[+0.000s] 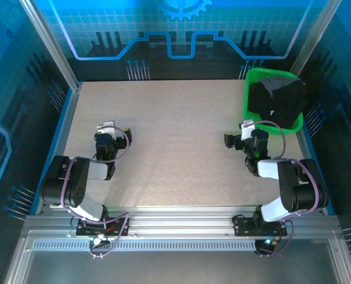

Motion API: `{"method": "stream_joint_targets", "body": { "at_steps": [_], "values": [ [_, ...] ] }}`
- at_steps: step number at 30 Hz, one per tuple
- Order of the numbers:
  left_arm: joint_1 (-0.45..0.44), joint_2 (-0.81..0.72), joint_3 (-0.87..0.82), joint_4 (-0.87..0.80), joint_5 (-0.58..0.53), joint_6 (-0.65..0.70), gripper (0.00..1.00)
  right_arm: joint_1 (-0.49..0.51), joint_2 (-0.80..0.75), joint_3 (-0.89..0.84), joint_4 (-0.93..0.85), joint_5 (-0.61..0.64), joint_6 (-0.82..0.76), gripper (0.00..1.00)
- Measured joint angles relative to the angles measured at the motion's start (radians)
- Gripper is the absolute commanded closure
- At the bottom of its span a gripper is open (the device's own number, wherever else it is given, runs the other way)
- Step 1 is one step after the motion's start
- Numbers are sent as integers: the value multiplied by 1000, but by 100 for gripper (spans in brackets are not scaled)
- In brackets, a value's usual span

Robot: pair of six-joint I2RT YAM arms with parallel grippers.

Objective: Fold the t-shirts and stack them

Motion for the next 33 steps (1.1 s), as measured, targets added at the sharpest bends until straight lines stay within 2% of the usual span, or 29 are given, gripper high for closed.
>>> {"method": "stream_joint_targets", "body": {
  "at_steps": [22, 26, 28, 30, 32, 33],
  "values": [
    [0, 0, 0, 0, 1, 18, 1, 0, 0, 0, 0, 0, 0, 0],
    [-4, -3, -48, 65, -16, 19, 1, 4, -24, 3, -42, 48, 1, 0],
    [-37, -23, -102, 108, -76, 40, 1, 36, -100, 23, -146, 119, -5, 0],
    [-129, -82, -133, 103, -159, 89, 1, 106, -212, 58, -228, 201, -19, 0],
    [-222, -201, -126, 58, -220, 129, 1, 179, -328, 149, -342, 255, 20, 0],
    [-249, -275, -97, 4, -253, 131, 1, 190, -370, 251, -456, 244, 72, 0]
  ]
}}
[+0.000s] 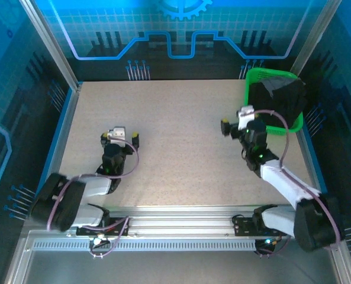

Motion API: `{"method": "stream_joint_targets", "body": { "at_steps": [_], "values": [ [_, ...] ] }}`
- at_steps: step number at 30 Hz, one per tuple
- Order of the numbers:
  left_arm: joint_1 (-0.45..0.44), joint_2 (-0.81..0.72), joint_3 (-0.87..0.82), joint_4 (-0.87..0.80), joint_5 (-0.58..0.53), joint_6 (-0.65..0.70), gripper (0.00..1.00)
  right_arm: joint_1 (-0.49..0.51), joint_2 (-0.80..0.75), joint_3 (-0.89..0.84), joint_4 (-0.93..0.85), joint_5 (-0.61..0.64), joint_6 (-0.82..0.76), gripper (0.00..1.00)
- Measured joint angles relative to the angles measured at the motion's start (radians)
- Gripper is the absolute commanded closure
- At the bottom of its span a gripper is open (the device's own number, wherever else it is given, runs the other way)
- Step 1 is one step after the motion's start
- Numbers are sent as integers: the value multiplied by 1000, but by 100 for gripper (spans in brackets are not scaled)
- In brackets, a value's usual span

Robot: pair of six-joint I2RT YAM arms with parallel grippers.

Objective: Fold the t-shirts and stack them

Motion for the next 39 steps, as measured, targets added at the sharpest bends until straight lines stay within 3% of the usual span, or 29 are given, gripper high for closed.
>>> {"method": "stream_joint_targets", "body": {
  "at_steps": [4, 9, 13, 21, 28, 30, 34, 37, 39],
  "values": [
    [11, -193, 342, -460, -53, -227, 1, -105, 20, 427, -272, -50, 227, 1],
    [188, -177, 696, -756, 196, -573, 1, -165, 218, 764, -517, 54, 389, 2],
    [127, -40, 881, -996, 358, -674, 1, -211, 463, 928, -688, 132, 477, 3],
    [-106, 9, 928, -1262, 552, -752, 10, -322, 880, 1229, -1025, 214, 601, 1],
    [-147, -79, 852, -1306, 576, -803, 13, -409, 1037, 1315, -1136, 189, 618, 9],
    [-147, -97, 839, -1311, 576, -808, 14, -422, 1089, 1361, -1152, 175, 618, 19],
    [-147, -122, 828, -1312, 587, -818, 15, -425, 1157, 1423, -1174, 156, 623, 49],
    [-147, -134, 826, -1311, 595, -821, 16, -426, 1179, 1468, -1194, 134, 635, 87],
    [-147, -141, 826, -1311, 595, -822, 17, -426, 1179, 1481, -1197, 119, 644, 100]
  ]
}}
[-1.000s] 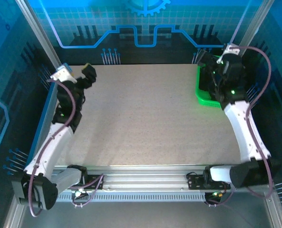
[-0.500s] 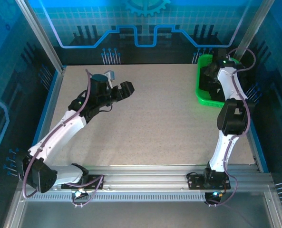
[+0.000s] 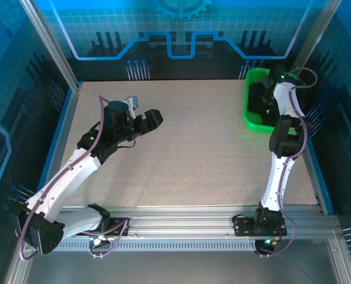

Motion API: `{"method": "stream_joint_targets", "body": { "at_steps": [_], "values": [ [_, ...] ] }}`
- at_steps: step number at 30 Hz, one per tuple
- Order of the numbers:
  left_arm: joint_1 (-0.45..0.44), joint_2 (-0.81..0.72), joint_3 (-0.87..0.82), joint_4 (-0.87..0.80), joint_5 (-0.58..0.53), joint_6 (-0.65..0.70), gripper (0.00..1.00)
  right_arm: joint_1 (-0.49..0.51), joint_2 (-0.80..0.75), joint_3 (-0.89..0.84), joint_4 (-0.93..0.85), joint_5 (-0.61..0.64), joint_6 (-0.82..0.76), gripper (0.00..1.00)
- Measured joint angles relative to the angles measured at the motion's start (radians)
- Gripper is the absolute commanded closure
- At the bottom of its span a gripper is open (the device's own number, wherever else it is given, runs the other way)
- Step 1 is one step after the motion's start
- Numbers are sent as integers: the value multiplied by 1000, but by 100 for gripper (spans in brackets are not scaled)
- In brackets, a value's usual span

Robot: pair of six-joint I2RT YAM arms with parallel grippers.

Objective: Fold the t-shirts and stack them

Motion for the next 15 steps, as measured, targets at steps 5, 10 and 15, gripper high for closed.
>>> {"method": "stream_joint_targets", "body": {
  "at_steps": [5, 10, 15],
  "values": [
    [0, -12, 0, 1, 0, 0, 17, 9, -90, -129, 80, 5, 7, 100],
    [0, -15, 0, 2, 0, 0, 17, 60, -332, -369, 208, 11, 19, 100],
    [0, -15, -5, 20, 0, -11, 18, 155, -576, -476, 351, 30, 29, 100]
  ]
}}
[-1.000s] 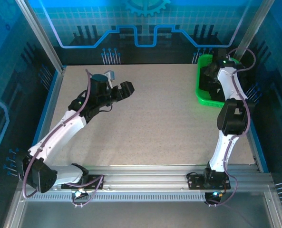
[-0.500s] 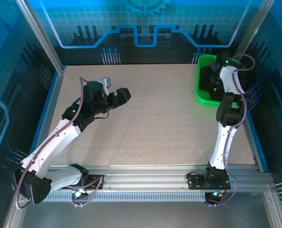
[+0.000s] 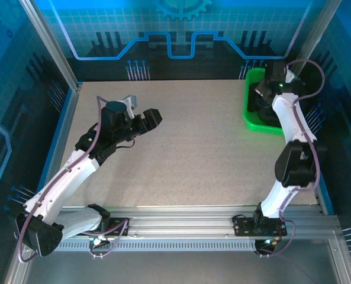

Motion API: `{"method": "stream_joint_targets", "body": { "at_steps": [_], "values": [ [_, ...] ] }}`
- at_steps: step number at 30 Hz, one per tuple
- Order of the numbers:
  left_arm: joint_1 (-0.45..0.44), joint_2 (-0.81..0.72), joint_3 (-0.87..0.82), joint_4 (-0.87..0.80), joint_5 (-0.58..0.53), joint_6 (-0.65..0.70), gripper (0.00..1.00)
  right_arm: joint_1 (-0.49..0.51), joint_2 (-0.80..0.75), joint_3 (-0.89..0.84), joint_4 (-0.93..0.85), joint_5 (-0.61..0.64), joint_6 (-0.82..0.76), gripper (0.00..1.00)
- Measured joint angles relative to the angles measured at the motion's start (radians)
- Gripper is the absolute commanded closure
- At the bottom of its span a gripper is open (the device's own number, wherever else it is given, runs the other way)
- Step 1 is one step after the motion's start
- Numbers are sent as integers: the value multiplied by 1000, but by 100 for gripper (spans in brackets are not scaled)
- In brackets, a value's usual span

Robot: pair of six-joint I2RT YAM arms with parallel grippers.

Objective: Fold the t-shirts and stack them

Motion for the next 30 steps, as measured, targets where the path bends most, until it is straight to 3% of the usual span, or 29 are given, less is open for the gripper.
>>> {"method": "stream_joint_targets", "body": {
  "at_steps": [11, 20, 27, 30],
  "values": [
    [0, 4, -2, 6, 0, -14, 18, 126, -66, 187, 150, 21, -71, 100],
    [0, -25, -2, -32, -32, -14, 19, 229, -45, 580, 263, -58, -188, 100],
    [0, -93, -1, -107, -137, -11, 18, 421, 138, 996, 268, -207, -234, 100],
    [0, -126, 0, -158, -212, -11, 18, 547, 218, 1025, 237, -241, -230, 100]
  ]
}}
